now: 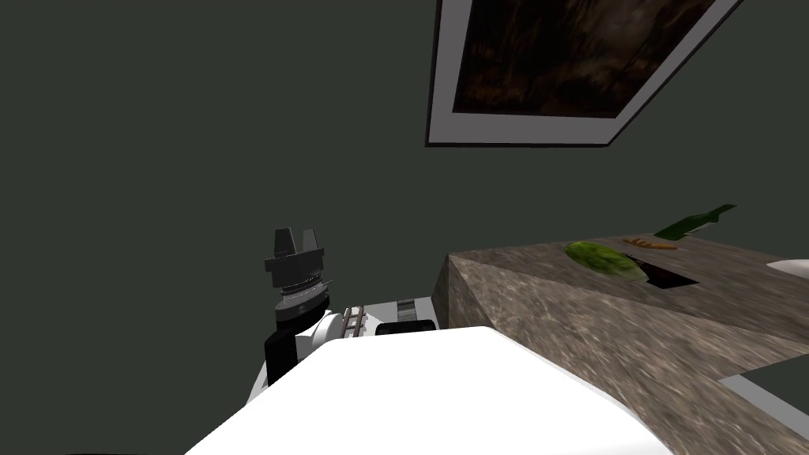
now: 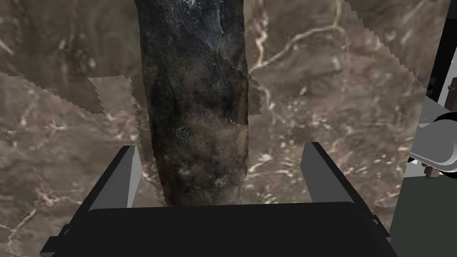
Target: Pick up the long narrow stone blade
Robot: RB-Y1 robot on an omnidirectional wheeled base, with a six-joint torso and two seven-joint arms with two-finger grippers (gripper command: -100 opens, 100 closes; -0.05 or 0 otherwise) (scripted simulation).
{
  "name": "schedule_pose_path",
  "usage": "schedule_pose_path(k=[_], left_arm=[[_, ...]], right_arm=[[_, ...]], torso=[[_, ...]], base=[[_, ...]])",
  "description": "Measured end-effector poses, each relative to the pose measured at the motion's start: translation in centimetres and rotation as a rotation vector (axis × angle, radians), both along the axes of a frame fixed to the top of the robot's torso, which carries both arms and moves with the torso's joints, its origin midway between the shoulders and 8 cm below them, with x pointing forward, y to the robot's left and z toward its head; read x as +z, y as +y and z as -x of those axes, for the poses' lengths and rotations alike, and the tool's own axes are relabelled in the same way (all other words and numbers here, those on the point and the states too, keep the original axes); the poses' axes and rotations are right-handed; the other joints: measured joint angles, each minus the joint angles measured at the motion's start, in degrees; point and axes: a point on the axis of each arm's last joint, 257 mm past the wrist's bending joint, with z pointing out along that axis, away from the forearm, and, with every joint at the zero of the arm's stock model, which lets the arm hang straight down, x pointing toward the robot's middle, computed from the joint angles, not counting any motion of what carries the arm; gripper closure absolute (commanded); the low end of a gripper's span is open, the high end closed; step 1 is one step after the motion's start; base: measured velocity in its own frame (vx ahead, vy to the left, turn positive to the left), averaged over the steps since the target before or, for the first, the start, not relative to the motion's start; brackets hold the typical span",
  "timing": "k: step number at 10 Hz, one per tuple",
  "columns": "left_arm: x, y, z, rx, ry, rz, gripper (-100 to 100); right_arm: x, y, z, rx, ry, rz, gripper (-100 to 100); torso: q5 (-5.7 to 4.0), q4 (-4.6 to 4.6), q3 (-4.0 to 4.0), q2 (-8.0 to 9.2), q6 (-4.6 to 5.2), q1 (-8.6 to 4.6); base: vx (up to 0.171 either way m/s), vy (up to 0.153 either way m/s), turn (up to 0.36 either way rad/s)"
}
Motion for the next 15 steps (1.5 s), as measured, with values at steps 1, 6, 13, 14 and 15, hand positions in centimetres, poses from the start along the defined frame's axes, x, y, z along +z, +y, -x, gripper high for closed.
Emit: schedule_pose_path(k=[1,6,13,14,15], left_arm=[[0.0,0.0,0.0,0.000,0.000,0.000,0],[0.0,0.0,0.0,0.000,0.000,0.000,0],[0.0,0.0,0.0,0.000,0.000,0.000,0],[0.0,0.0,0.0,0.000,0.000,0.000,0],[0.0,0.0,0.0,0.000,0.000,0.000,0]], right_arm=[[-0.4,0.3,-0.5,0.008,0.001,-0.002,-100],[-1.4,0.4,-1.8,0.029,0.004,0.007,100],[-0.8,0.2,-1.0,0.014,0.003,0.005,100],[-0.4,0.1,-0.6,0.006,0.001,0.004,100],[-0.1,-0.1,-0.2,0.001,0.000,0.004,100]], torso=[[-0.01,0.00,0.00,0.00,0.00,-0.03],[-0.07,0.01,0.00,-0.02,0.02,0.11],[-0.07,0.01,-0.02,-0.05,-0.02,0.21],[-0.06,0.00,-0.02,-0.05,0.00,0.25],[-0.06,0.00,-0.02,-0.04,0.01,0.23]], base=[[-0.010,-0.029,-0.069],[-0.006,-0.016,-0.031],[0.004,0.015,0.040],[0.008,0.033,0.055],[0.009,0.027,0.069]])
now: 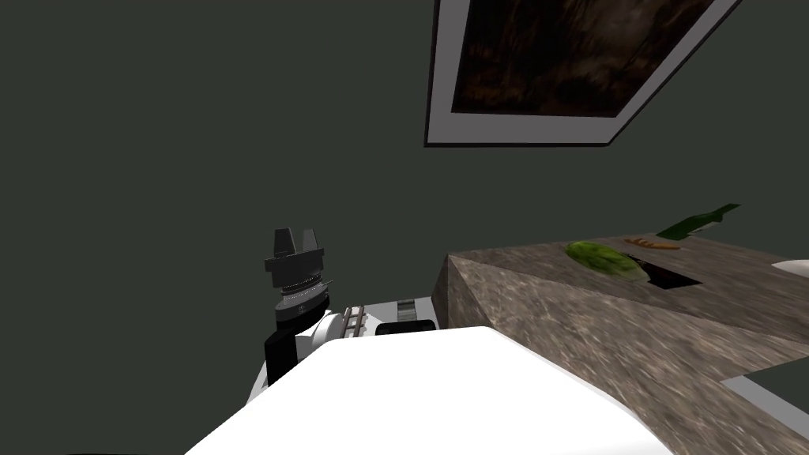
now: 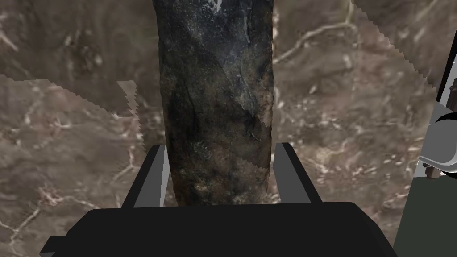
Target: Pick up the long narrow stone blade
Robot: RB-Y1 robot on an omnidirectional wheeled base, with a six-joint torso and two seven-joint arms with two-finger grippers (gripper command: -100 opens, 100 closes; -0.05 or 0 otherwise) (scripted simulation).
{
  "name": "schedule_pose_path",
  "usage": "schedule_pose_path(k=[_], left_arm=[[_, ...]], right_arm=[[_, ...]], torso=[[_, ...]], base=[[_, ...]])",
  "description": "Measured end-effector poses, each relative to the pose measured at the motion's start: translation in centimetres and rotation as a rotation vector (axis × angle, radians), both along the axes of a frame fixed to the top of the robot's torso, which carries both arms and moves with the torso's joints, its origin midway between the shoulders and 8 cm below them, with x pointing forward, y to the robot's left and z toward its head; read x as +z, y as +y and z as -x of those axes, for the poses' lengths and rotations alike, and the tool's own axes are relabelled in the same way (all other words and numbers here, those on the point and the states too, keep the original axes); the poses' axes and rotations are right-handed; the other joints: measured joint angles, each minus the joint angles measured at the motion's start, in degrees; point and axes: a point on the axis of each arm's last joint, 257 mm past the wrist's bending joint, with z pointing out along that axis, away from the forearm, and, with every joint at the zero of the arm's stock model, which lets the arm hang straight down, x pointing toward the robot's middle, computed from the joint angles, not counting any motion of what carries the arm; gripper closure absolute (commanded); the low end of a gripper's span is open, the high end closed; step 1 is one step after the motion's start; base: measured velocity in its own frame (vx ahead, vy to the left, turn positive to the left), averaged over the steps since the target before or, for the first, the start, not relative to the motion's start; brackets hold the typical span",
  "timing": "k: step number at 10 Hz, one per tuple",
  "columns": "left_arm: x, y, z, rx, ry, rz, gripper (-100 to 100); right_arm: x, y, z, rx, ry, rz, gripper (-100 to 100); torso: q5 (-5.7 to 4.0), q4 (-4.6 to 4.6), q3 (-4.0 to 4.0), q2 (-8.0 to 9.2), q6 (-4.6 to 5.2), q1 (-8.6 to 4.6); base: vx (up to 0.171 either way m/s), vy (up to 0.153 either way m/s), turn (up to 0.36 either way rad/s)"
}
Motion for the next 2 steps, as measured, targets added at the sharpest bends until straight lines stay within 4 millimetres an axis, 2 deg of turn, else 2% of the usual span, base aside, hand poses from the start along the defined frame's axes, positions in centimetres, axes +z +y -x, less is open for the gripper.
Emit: schedule_pose_path(k=[1,2], left_arm=[[0.00,0.00,0.00,0.000,0.000,0.000,0],[0.00,0.00,0.00,0.000,0.000,0.000,0]], right_arm=[[0.35,-0.01,0.57,-0.008,-0.001,0.001,100],[0.38,0.02,0.64,-0.008,-0.001,0.000,0]], torso=[[0.00,0.00,0.00,0.01,0.01,-0.02],[-0.04,0.01,0.02,0.03,0.00,-0.10]], base=[[-0.001,0.007,0.006],[0.000,0.000,0.000]])
